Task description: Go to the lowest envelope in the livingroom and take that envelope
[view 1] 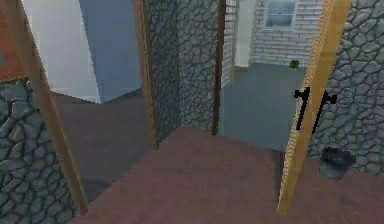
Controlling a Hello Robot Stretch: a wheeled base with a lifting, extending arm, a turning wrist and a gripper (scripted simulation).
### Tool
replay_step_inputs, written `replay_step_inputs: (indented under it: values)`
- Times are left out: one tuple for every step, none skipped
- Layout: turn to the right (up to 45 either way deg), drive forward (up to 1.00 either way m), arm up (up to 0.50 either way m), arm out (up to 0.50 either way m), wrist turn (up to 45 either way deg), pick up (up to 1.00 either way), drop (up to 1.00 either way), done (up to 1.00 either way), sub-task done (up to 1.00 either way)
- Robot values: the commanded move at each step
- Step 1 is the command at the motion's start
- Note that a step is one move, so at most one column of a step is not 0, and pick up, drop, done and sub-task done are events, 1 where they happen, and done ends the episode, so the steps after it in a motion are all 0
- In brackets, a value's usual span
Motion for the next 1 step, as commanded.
replay_step_inputs:
  values:
    - [0.0,1.00,0.00,0.00,0.0,0.00,0.00,0.00,0.00]
